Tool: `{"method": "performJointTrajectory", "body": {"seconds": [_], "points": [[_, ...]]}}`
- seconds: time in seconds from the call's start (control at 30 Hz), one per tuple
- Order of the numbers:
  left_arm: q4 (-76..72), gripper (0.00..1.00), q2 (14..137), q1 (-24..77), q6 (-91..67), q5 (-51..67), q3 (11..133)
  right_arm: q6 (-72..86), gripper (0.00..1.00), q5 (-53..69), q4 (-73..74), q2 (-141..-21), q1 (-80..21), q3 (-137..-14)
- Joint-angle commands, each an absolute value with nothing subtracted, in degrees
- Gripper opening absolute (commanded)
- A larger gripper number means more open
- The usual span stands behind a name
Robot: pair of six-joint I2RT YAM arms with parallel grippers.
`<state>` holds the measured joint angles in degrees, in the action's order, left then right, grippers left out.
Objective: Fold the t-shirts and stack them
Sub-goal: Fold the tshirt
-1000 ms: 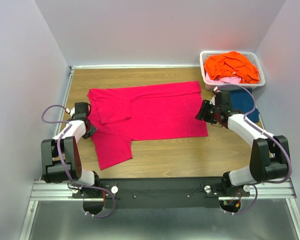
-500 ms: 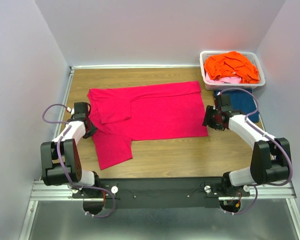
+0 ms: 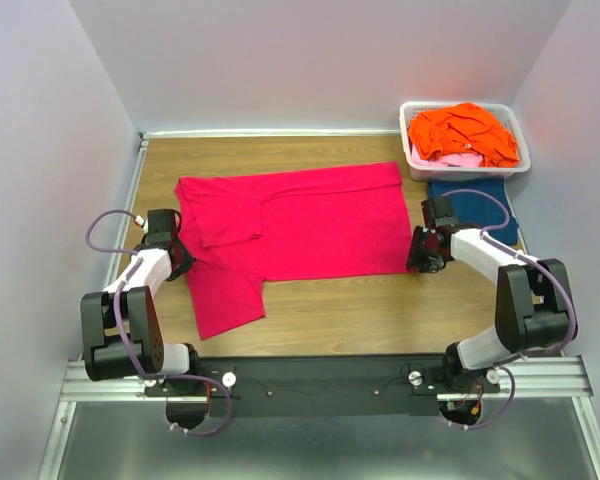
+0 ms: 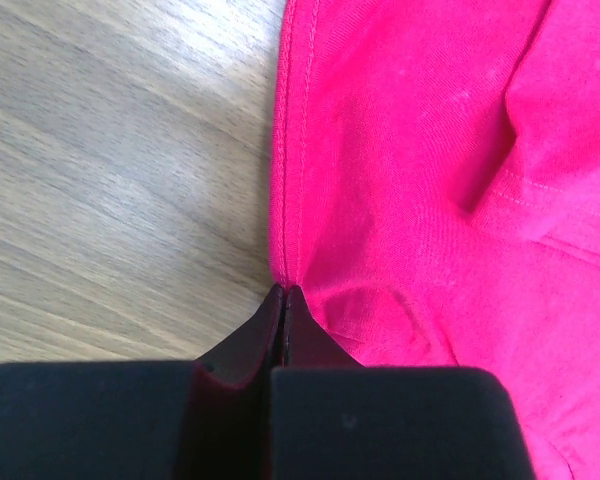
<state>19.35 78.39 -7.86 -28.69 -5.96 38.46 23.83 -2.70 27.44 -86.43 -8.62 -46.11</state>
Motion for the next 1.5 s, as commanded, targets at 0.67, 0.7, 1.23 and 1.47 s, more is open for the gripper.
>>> {"method": "performJointTrajectory", "body": {"seconds": [0.67,0.7,1.23,1.47], "points": [[21.8,0.00,72.5,-7.6,-30.6,-5.6,38.8,27.8,0.01,-5.3,28.8,-85.4,-8.9,-43.8],[22.2,0.00,72.2,-7.6,-30.7,-5.6,38.9,27.7,0.01,-5.4,29.5,-84.8,-9.0,-43.9],[26.5,0.00,74.3,-7.7,-29.0,-6.1,48.9,23.5,0.01,-7.9,34.9,-89.0,-8.6,-58.7],[24.8,0.00,80.1,-8.0,-29.2,-6.1,54.0,22.9,0.01,-10.4,35.0,-95.6,-8.3,-66.3]]}}
